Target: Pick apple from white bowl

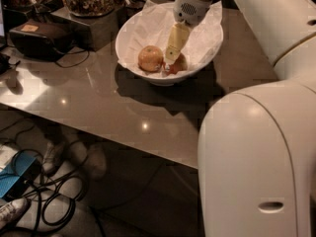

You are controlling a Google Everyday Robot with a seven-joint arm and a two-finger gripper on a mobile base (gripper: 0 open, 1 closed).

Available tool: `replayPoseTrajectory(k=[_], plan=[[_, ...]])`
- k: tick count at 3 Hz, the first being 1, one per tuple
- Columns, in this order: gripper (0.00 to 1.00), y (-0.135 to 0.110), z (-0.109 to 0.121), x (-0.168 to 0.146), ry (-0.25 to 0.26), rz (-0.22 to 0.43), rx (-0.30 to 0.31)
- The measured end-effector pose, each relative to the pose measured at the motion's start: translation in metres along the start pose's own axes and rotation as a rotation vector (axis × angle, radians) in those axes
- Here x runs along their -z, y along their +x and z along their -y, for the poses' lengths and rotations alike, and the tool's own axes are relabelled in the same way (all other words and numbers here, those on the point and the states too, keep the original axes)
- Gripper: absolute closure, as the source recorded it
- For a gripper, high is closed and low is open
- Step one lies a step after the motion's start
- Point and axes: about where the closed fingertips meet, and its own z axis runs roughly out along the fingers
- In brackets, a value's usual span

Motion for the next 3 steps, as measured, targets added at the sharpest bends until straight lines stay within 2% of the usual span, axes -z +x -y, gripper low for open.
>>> replayPoseTrajectory(k=[3], plan=[[0.25,0.014,0.002,-0.025,-0.059,-0.024,-0.030]])
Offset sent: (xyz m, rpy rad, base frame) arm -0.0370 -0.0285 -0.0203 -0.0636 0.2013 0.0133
